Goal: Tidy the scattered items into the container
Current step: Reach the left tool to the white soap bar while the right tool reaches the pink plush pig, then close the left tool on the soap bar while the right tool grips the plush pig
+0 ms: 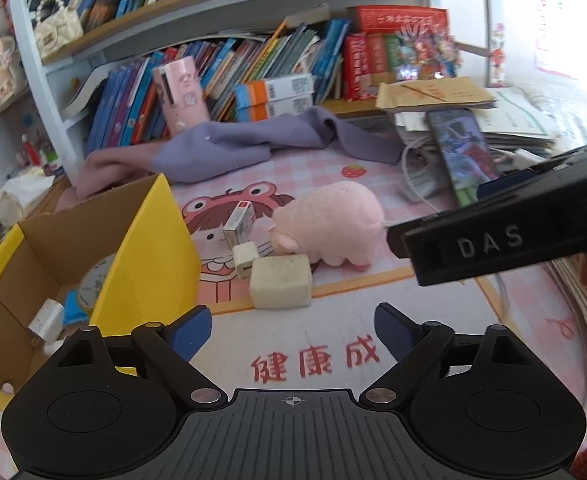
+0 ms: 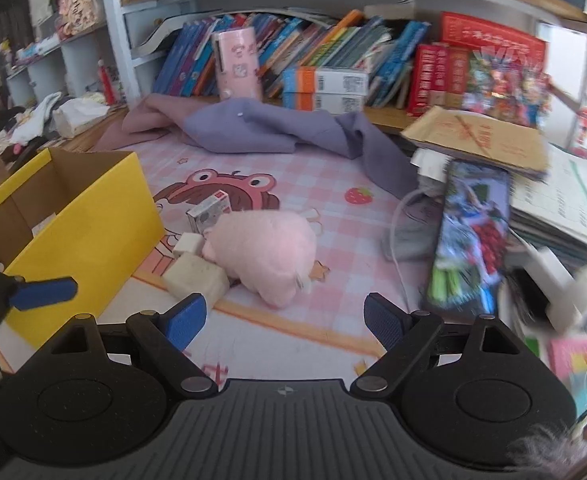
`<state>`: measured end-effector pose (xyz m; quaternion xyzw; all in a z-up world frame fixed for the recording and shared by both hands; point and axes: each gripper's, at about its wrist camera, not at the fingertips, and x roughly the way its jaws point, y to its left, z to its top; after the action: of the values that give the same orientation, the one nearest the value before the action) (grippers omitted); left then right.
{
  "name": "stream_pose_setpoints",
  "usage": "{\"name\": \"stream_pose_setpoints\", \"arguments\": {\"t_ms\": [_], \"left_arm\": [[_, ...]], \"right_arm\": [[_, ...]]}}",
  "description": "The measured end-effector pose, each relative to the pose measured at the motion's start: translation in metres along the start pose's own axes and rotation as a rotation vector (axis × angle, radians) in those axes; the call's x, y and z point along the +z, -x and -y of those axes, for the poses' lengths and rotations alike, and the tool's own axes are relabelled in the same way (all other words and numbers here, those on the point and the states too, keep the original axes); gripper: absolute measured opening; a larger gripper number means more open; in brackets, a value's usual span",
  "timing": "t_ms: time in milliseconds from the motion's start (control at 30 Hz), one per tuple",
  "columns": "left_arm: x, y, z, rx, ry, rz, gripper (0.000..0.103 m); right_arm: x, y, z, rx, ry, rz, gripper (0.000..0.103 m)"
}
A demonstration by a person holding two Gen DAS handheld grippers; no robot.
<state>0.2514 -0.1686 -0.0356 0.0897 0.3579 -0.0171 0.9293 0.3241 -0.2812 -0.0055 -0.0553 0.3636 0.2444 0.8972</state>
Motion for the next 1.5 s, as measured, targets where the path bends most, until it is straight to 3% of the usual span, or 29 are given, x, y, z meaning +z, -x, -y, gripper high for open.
{"name": "stream_pose_setpoints", "arguments": {"t_ms": [400, 600, 867, 1100, 1333, 1500], "left_arm": [[0.017, -0.057, -0.002, 0.071, 0.132, -0.083, 0.071], [0.022, -0.08, -0.002, 0.082, 0.166, -0.112, 0.069], [0.021, -0.103, -0.012, 0.073, 0.233, -0.15, 0.065], [0.02, -0.111, -0.014, 0.043, 0.236, -0.16, 0.056], [0.021, -0.11, -0.015, 0.019, 0.212, -0.155, 0.045], [0.022, -0.098, -0.014, -0.01, 0.179, -0.142, 0.04]], "right_arm": [[0.05, -0.071, 0.011, 0.121, 0.15, -0.092, 0.086], [0.058, -0.099, 0.003, 0.177, 0.274, -0.154, 0.086], [0.063, -0.129, -0.003, 0.212, 0.348, -0.224, 0.086], [0.059, -0.135, -0.002, 0.225, 0.356, -0.222, 0.08], [0.058, -0.129, -0.002, 0.223, 0.364, -0.203, 0.062], [0.06, -0.113, 0.0, 0.208, 0.323, -0.168, 0.061]]}}
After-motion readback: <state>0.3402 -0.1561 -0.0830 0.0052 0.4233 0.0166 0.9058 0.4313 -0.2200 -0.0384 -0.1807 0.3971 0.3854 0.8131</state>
